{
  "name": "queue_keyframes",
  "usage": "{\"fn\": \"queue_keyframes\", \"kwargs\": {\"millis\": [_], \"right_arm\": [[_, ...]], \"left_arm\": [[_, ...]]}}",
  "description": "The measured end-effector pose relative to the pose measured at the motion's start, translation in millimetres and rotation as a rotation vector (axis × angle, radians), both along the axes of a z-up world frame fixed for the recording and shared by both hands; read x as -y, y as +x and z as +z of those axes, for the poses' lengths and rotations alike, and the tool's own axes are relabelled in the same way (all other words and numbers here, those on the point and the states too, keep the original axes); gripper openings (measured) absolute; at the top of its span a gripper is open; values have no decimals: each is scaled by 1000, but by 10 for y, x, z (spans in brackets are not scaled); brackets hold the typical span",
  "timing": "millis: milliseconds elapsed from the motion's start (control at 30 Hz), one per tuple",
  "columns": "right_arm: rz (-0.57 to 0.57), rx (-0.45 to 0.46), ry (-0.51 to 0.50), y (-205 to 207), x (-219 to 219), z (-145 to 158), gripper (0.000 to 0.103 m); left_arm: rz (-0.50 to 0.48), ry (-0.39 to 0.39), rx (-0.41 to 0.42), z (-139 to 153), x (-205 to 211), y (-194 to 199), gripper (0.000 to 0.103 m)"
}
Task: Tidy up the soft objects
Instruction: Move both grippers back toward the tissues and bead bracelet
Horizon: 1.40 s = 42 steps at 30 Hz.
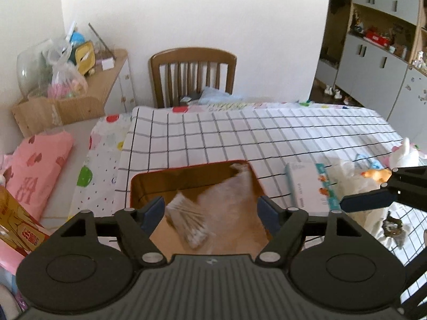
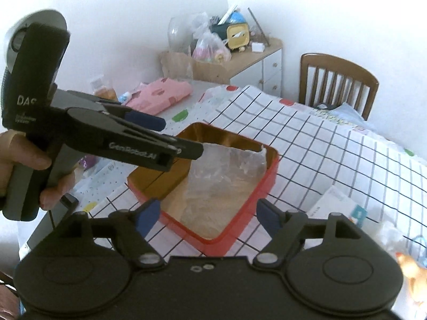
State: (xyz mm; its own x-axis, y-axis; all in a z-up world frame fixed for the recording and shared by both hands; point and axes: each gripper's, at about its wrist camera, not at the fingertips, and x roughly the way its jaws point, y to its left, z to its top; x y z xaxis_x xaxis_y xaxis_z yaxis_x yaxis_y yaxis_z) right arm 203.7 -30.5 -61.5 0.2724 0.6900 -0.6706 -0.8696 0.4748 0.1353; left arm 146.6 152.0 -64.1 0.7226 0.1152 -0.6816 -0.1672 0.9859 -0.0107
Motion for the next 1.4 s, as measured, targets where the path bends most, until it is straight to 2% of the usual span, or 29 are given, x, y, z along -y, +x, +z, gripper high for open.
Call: {"fn": "queue_keyframes", "kwargs": {"millis": [300, 433, 667, 1067, 1400], "right_arm": [[-61, 26, 49, -27, 540, 208, 87], [-97, 22, 60, -5, 780, 223, 93], [-158, 47, 53, -20, 1271, 173, 96], [-248, 24, 12, 89, 1892, -58, 96], [-290, -18, -40, 278, 2254, -342, 96]], "left_arm": [[-48, -5, 54, 170, 369, -134, 82], [-63, -7, 85, 214, 548, -161, 83], [-96, -33, 108, 227, 852, -136, 83], [-183, -69, 82, 47, 1435, 41, 87], [-202, -117, 41, -259, 1789, 156, 87]]}}
